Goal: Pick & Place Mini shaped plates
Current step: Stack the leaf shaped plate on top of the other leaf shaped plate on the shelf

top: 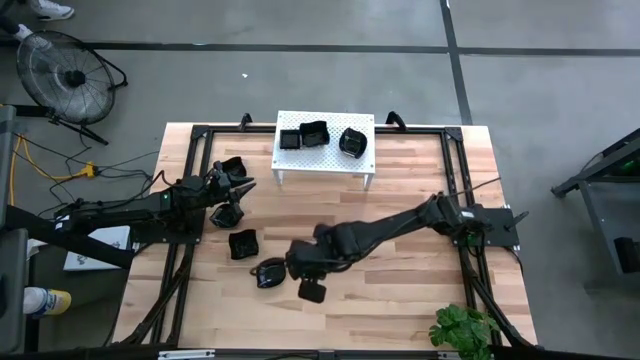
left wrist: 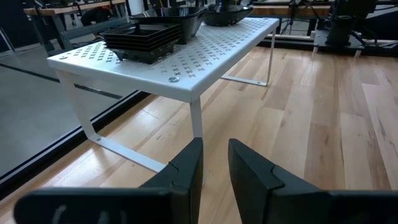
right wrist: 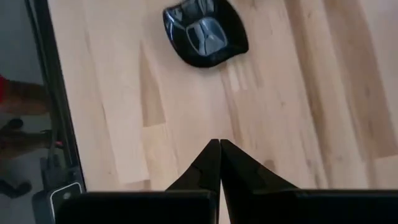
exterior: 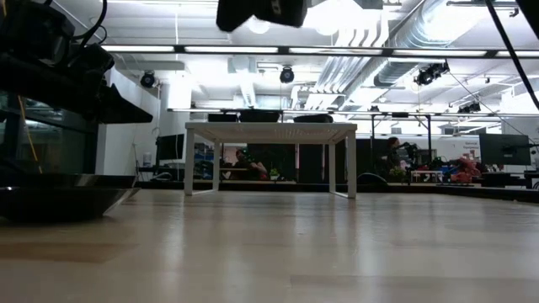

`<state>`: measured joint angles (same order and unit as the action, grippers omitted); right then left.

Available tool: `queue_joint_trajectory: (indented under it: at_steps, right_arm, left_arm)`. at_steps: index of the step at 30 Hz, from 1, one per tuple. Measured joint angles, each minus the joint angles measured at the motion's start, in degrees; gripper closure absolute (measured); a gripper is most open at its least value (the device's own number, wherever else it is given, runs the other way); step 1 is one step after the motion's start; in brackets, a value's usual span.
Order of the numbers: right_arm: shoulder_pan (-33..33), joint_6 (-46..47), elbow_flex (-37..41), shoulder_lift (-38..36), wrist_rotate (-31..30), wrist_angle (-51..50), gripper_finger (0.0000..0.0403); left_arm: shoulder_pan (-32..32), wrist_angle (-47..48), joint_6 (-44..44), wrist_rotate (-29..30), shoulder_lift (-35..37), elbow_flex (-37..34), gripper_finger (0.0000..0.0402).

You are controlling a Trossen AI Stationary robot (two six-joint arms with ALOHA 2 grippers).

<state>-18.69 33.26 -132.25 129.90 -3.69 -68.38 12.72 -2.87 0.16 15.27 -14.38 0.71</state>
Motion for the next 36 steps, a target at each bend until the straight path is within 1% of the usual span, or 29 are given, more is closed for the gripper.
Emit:
queue_joint_trajectory:
  at_steps: [2,6,14,20,24,31,36]
  right_arm:
    - [-0.41,3.33,0.00,0.99,0.25,0.04,0.0403]
    - [-0.69,13.11,0.01,2.38,1.31,1.07,0.0402]
    - [-0.38,37.12,0.01,6.06,1.45,5.35,0.0402]
    - [-0.44,47.36,0.02,9.76,3.19,8.27,0.0395]
    - [-0.44,51.61,0.04,11.30,2.55,11.67,0.0363]
    - [0.53,56.83,0.02,13.85,2.47,17.00,0.0277]
    - [1.78,58.48,0.02,14.65,-0.03,18.15,0.0240]
  left_arm:
    - [0.00,0.00,0.00,-0.01,0.01,0.00,0.0328]
    - [0.00,0.01,0.00,-0.02,0.00,0.00,0.0328]
    - [-0.01,0.02,0.00,-0.02,-0.02,0.00,0.0328]
    - [0.00,0.02,0.00,-0.02,-0.01,0.00,0.0328]
    - [0.01,-0.01,0.00,-0.02,0.01,0.00,0.0328]
    - [-0.01,0.02,0.00,-0.02,-0.02,0.00,0.0328]
    - [0.02,0.02,0.00,-0.02,0.01,0.00,0.0328]
